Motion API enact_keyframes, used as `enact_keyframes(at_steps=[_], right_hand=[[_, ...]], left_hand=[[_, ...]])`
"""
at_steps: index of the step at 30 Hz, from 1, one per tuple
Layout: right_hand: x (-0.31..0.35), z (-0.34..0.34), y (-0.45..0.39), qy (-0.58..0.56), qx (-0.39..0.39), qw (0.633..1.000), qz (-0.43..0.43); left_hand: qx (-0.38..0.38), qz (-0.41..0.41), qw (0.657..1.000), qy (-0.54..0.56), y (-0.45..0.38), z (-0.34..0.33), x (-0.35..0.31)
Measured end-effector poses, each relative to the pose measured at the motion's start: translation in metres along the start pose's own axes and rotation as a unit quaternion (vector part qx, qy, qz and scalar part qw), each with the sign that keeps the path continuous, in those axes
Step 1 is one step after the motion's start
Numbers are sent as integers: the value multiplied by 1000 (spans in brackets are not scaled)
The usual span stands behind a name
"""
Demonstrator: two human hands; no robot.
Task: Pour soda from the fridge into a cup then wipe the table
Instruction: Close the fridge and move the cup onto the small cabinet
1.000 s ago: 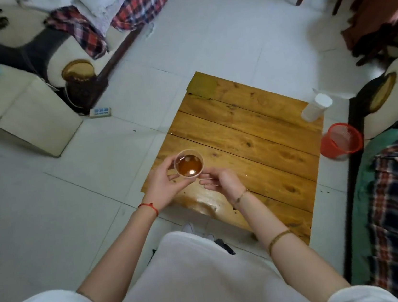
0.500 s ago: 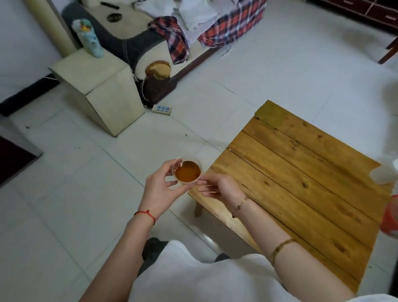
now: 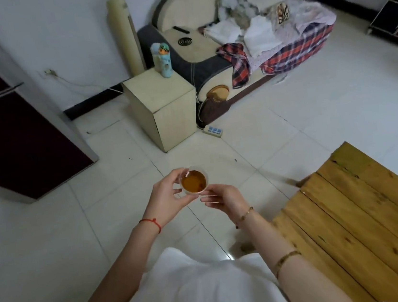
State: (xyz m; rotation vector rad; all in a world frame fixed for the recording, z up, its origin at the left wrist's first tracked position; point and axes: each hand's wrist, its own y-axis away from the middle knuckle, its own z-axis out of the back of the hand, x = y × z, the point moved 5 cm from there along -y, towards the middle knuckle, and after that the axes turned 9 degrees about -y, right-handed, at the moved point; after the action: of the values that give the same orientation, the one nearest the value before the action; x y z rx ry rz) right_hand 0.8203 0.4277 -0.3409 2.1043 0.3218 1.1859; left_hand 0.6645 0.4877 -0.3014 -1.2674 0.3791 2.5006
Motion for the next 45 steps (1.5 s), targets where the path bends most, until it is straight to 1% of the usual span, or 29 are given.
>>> enact_keyframes(at_steps=[6,12,17,25,30,36,42,45], right_hand=[[12,-74,-52,25,19,1000,-5],[38,-128,-107,52,43,998,-4],[69,-168,-166,64,60,996,-13],[154,-238,-277,78,81,994,-10],[211,-277,-345,91,80,993,1],[263,-309,-406,77,58,995,7],[294,-327,-465,59,20,998,20],[309,-336,-492,22,-11,999,30]], left_hand=[[-25,16,1000,-6,-41,65,36],[-42,43,998,2,-94,109,65],[-55,52,997,13,-156,142,85],[-70,48,996,-10,-291,204,100],[-81,32,996,-24,-376,238,101],[-57,28,998,-16,-467,264,113],[14,20,1000,6,-552,279,131],[54,-2,999,4,-595,284,141]])
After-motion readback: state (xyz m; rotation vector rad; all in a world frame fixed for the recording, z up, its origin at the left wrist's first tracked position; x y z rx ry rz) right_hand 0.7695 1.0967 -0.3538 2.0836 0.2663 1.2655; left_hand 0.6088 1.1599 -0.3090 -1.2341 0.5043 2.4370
